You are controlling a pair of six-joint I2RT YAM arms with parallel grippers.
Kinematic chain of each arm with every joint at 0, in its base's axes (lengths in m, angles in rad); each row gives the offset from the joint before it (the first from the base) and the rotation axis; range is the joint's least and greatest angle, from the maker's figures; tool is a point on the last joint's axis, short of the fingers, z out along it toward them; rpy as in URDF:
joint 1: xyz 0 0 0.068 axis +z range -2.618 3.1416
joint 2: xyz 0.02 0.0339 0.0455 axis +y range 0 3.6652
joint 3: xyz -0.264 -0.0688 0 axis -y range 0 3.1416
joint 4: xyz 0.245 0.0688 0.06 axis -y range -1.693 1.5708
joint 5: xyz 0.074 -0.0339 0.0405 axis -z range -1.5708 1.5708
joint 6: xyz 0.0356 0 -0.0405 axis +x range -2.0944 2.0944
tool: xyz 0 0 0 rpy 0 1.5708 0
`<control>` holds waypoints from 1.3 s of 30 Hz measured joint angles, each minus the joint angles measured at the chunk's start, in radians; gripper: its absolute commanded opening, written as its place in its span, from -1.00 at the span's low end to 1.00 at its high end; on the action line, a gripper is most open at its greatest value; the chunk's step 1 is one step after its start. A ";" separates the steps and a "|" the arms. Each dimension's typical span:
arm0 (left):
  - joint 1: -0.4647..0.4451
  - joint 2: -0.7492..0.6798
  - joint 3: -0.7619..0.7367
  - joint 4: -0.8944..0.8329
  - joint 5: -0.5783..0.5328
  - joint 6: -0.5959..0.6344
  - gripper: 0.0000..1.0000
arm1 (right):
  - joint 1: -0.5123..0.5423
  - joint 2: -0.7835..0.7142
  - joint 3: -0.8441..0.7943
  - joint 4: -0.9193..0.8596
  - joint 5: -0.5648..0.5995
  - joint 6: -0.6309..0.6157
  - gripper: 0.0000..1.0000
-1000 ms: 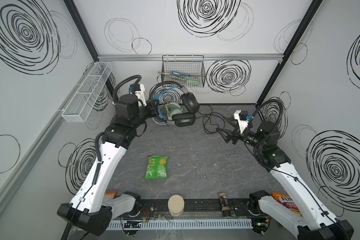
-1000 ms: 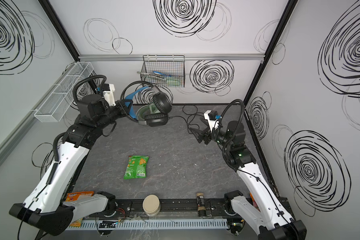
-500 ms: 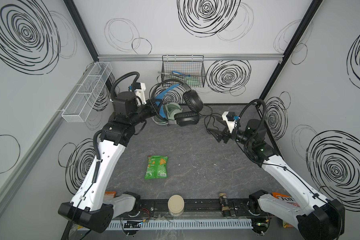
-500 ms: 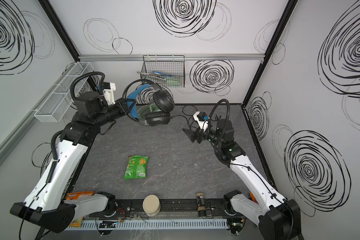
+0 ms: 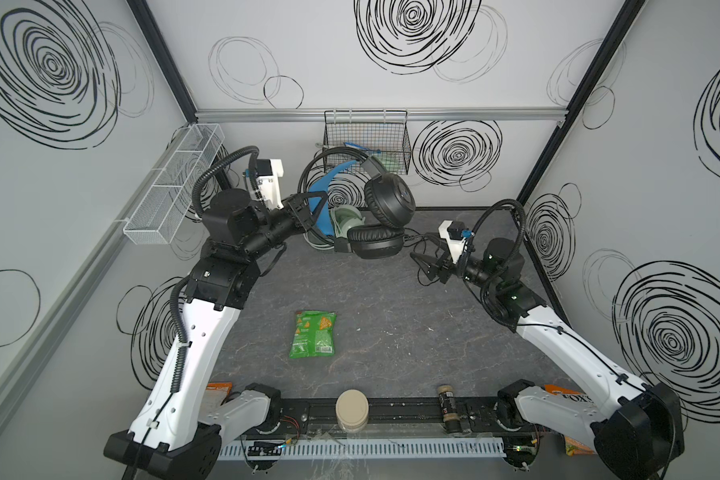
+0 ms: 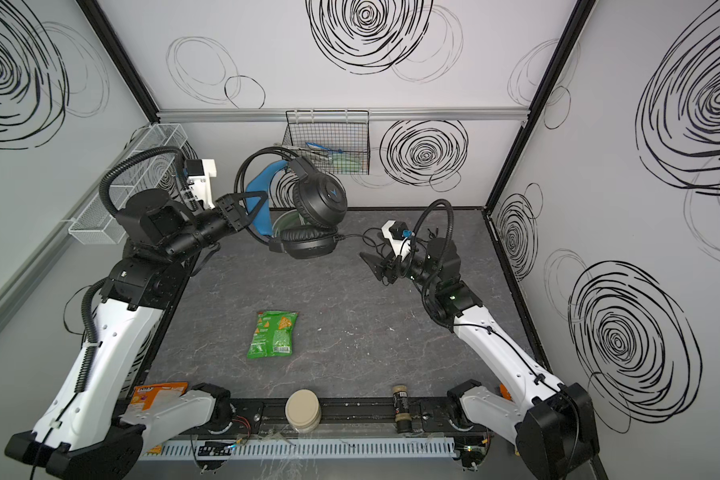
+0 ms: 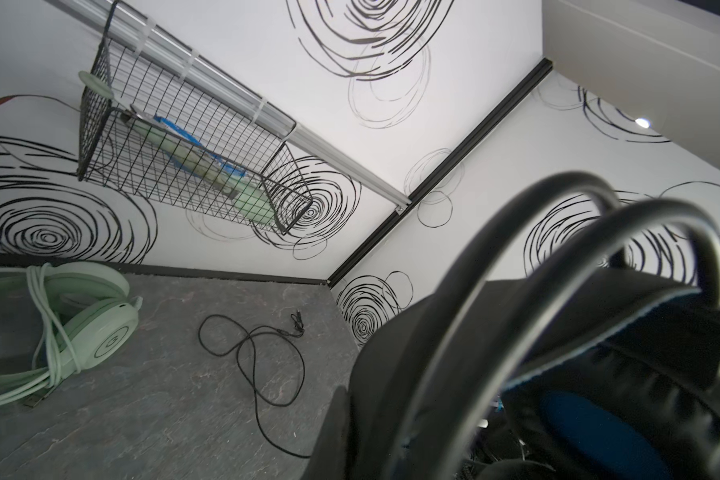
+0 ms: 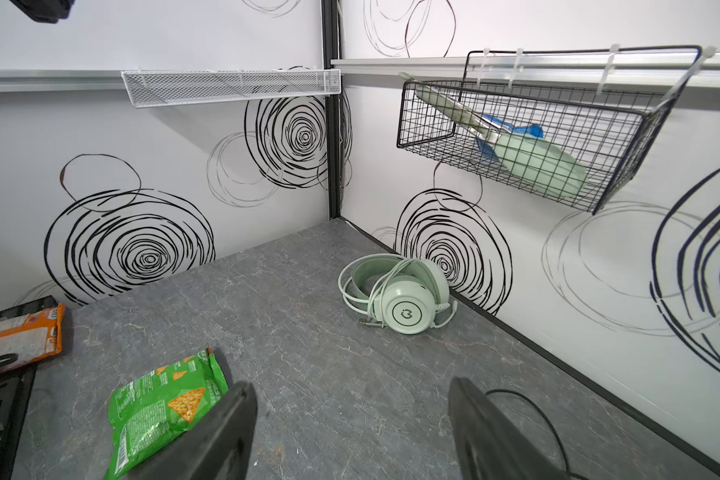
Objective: Wrap the headphones
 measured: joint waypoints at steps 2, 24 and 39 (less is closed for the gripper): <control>0.002 0.000 0.000 0.027 0.016 -0.016 -1.00 | 0.000 0.000 -0.001 0.008 0.006 0.004 0.42; 0.082 0.015 -0.006 0.229 0.114 -0.157 -1.00 | 0.001 0.009 -0.028 0.033 0.034 0.014 0.25; 0.162 0.016 -0.080 0.398 0.156 -0.304 -1.00 | 0.001 0.010 -0.118 0.080 0.048 0.061 0.10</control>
